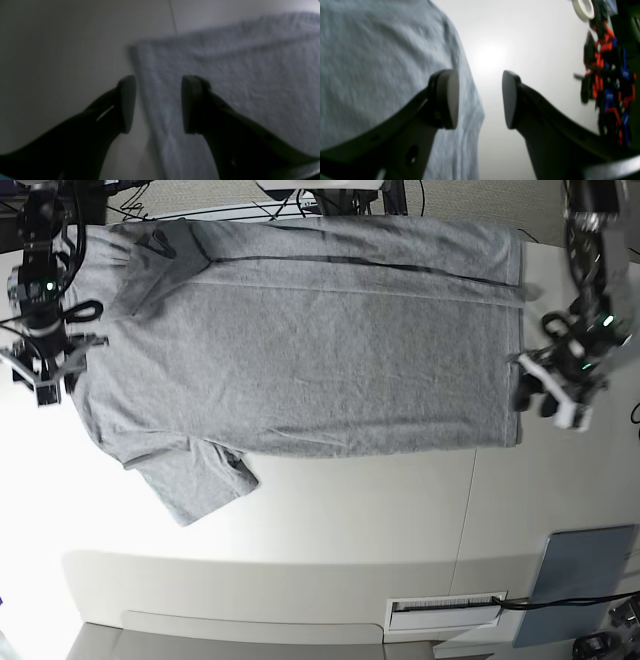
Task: Fold the T-shirt properly
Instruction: 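Move both grippers to the opposite long edge of the shirt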
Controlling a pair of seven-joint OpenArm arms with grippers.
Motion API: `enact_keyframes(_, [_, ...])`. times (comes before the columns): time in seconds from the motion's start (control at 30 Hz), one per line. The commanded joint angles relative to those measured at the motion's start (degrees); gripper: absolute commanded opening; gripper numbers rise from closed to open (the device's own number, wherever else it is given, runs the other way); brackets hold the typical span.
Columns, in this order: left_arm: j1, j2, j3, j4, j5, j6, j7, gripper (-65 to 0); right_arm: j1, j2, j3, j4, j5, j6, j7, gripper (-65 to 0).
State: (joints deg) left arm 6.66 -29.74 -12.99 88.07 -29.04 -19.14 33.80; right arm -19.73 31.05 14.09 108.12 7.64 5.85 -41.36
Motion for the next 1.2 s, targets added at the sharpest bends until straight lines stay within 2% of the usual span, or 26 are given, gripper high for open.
enact_keyframes(0.0, [-3.06, -1.22, 1.11, -1.77, 0.57, 1.44, -1.25, -34.9, 0.87, 0.98, 0.48, 0.96, 0.15, -0.44, 0.83, -37.3])
enact_keyframes(0.1, [-9.86, -1.18, 5.27, -10.05, 2.45, 3.28, -2.10, -34.9, 1.01, 1.01, 0.48, 0.96, 0.74, -0.39, 0.87, -37.3])
enact_keyframes(0.27, [-19.85, 0.72, 5.92, -22.51, 2.19, 2.49, -1.95, -34.9, 0.98, 1.01, 0.48, 0.96, 0.72, -0.37, 0.70, -37.3])
enact_keyframes(0.37, [-23.67, 2.16, 5.92, -28.44, 1.81, -0.50, -0.11, -34.9, 1.01, 1.01, 0.48, 0.96, 0.72, -0.37, 0.68, -37.3])
enact_keyframes(0.57, [-26.49, 2.62, 5.92, -32.83, 2.62, -0.68, 1.81, -34.9, 1.01, 1.01, 0.48, 0.96, 0.72, -0.37, 0.50, -37.3])
enact_keyframes(0.63, [-26.51, 2.58, 5.92, -32.83, 2.64, -3.04, 3.58, -35.1, 1.03, 1.01, 0.48, 0.96, 0.72, -0.35, 0.74, -37.3])
enact_keyframes(0.73, [-26.47, 2.62, 5.92, -32.83, 2.62, -4.68, 6.82, -42.7, 1.44, 1.01, 0.48, 0.96, 0.74, 0.15, 1.07, -37.3])
enact_keyframes(0.8, [-26.34, 2.73, 5.92, -32.83, 2.47, -6.69, 7.93, -53.0, 2.08, 1.01, 0.48, 0.94, 0.96, 1.57, 1.40, -37.3])
enact_keyframes(0.87, [-26.34, 2.80, 5.92, -32.83, 2.38, -6.56, 8.22, -64.7, 3.04, 1.01, 0.48, 0.90, 2.47, 2.34, 2.21, -37.3])
enact_keyframes(0.97, [-26.36, 2.75, 5.92, -32.83, 2.43, -5.40, 8.35, -65.0, 4.87, 1.03, 0.02, 0.70, 3.48, 2.69, 2.78, -37.3])
enact_keyframes(1.03, [-26.36, 2.78, 5.92, -32.83, 2.40, -4.31, 8.68, -65.0, 7.32, 1.03, -1.22, -1.03, 3.48, 4.26, 2.73, -37.3])
enact_keyframes(1.17, [-26.34, 2.78, 5.92, -32.83, 2.40, -4.46, 8.87, -65.0, 15.80, 1.01, -7.37, -9.22, 3.48, 4.94, 2.45, -37.3])
